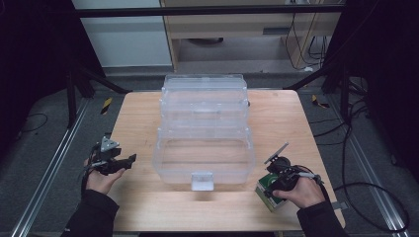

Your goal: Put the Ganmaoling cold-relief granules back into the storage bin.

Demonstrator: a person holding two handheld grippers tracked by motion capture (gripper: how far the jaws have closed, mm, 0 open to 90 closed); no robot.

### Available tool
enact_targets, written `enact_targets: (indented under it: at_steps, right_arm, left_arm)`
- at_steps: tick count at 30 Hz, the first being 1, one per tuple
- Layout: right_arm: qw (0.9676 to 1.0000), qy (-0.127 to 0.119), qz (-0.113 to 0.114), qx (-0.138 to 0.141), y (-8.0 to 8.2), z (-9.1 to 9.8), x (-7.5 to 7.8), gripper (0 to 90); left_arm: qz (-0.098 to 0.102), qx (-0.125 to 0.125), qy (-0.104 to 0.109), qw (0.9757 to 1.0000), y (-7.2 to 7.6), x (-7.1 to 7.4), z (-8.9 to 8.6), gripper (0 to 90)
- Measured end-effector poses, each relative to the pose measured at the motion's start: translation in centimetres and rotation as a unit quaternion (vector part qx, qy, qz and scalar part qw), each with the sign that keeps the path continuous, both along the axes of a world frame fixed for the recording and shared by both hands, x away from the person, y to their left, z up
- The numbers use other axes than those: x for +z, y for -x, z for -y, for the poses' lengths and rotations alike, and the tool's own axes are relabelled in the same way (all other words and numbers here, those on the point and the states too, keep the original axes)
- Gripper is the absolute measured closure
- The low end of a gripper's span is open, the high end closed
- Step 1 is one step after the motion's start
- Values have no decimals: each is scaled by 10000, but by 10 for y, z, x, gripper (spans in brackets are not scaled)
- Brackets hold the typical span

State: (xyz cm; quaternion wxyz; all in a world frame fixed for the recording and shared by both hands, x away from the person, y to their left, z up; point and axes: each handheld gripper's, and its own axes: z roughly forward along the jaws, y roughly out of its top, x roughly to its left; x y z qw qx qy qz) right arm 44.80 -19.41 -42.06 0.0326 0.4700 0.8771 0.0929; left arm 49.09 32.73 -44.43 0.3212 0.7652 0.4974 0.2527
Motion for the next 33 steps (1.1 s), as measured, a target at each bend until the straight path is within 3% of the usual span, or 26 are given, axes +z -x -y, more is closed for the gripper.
enact_targets:
  at_steps: [8, 17, 33]
  right_arm:
    - [10000, -6, -75, 7, -2, 2, 3, 171]
    - [9995, -130, 272, 69, 3, 9, 16, 173]
    - [9960, -325, 820, 132, 6, 19, 57, 174]
  left_arm:
    - [-16, -3, -5, 10000, 0, -1, 0, 334]
    - [-30, -9, -43, 10000, 0, -1, 0, 334]
    - [-68, -26, -66, 10000, -1, -2, 1, 334]
